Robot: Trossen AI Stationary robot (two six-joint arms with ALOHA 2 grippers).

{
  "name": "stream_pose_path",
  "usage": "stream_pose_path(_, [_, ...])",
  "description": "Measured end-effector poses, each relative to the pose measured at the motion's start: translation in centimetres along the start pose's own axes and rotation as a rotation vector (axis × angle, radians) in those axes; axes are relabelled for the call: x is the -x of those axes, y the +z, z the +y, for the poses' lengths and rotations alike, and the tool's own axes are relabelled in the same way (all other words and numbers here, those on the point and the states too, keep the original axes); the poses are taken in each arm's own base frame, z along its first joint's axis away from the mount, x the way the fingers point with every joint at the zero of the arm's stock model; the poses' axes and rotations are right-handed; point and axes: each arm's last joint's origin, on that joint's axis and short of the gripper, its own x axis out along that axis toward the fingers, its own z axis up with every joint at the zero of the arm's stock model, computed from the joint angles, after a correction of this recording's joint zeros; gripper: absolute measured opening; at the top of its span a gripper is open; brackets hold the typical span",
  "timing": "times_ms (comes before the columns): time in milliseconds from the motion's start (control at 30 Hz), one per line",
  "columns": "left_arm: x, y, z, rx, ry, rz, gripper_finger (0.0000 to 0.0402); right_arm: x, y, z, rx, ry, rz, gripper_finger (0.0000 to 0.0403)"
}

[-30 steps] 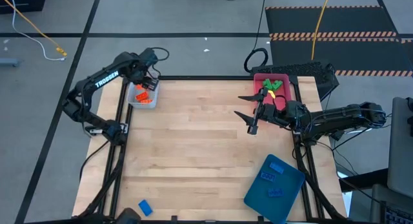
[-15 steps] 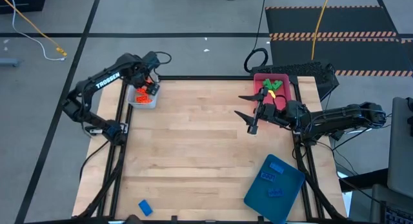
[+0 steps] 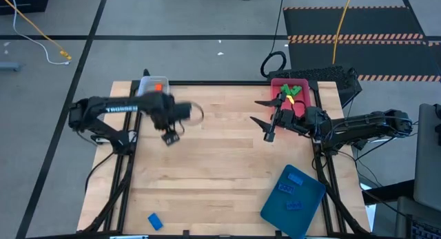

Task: Sort & place blocks by color
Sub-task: Put the blue gamepiece into the blue bin

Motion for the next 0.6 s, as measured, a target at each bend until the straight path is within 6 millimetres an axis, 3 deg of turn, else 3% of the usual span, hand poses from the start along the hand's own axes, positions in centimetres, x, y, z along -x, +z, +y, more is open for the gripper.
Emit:
stream_pose_path(133, [-0.2,-2.3,-5.3,-0.169,0.002,-0.044,0.0269,0.0,0.0,0.0,-0.003,0.0,0.001,0.0264])
stream_pose_path(333, [-0.7,-7.5,-12.0,-0.408,-0.062,-0.124,0.0269,0.0,-0.1,0.0,-0.028,0.004,0.008,0.0264])
stream_pose_path(500, [-0.7,-11.2,-16.5,-0.576,-0.232,-0.271,0.0269,0.0,-0.1,0.1,-0.032,0.004,0.01,0.0264])
stream_pose_path(600, [-0.7,-13.0,-17.8,-0.573,-0.287,-0.32,0.0269,0.0,-0.1,0.1,-0.039,0.006,0.01,0.0264])
